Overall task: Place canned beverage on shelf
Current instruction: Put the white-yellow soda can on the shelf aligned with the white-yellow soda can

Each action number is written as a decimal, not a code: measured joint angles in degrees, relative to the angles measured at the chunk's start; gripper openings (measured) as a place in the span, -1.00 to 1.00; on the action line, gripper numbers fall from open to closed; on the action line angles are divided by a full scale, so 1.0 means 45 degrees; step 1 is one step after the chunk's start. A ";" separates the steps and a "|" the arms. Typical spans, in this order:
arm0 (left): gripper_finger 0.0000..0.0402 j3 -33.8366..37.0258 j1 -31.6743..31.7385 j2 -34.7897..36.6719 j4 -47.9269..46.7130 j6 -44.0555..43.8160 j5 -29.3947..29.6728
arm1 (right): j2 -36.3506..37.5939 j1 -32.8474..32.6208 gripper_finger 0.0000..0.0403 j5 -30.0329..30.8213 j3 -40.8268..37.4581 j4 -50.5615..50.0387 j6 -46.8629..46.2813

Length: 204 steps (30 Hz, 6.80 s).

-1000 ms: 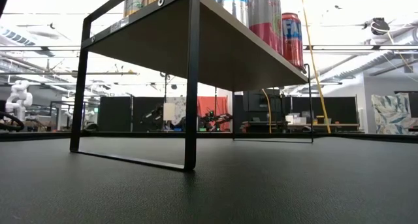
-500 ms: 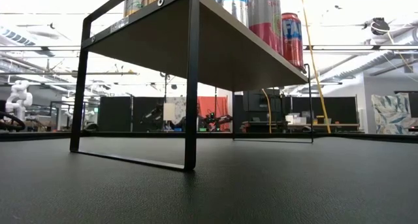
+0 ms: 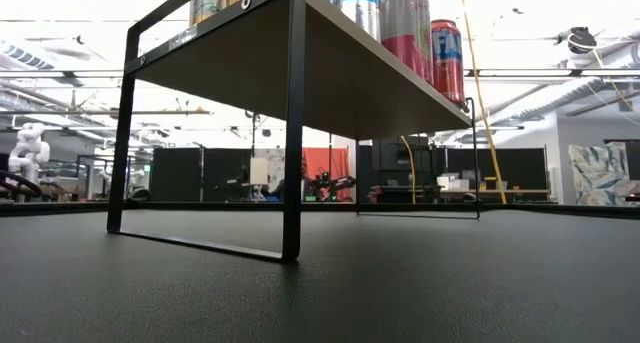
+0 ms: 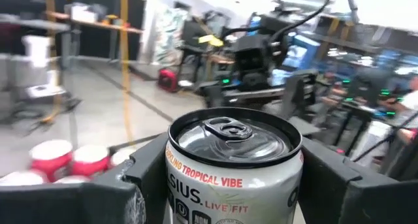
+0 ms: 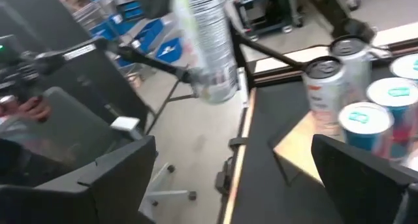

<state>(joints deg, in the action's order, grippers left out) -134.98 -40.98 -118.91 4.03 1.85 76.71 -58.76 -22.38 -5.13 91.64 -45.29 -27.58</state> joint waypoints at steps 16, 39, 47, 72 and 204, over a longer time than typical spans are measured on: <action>0.22 0.0064 -0.0784 -0.2193 -0.0376 -0.2487 0.2858 | 0.0697 -0.0076 0.93 -0.2928 0.0000 -0.0412 0.0278; 0.22 0.0058 -0.0541 -0.0730 -0.4735 -0.2481 0.2973 | 0.1705 -0.0076 0.93 -0.2927 -0.0005 -0.1774 0.0278; 0.22 0.0023 -0.0824 0.1298 -1.3119 -0.9192 0.2997 | 0.1690 -0.0076 0.93 -0.2913 -0.0005 -0.1768 0.0268; 0.22 0.0063 0.0194 -0.1758 -1.3653 -1.5190 0.2986 | 0.0964 -0.0076 0.93 -0.2208 -0.0005 -0.1712 0.0176; 0.43 0.1962 0.0974 -0.1885 -1.6057 -1.5999 0.0572 | -0.1905 -0.2050 0.72 0.1443 -0.1076 -0.0616 0.1411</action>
<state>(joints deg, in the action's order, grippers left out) -126.15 -36.60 -127.39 -68.23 -70.15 79.29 -67.34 -31.60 1.36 86.79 -48.06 -21.23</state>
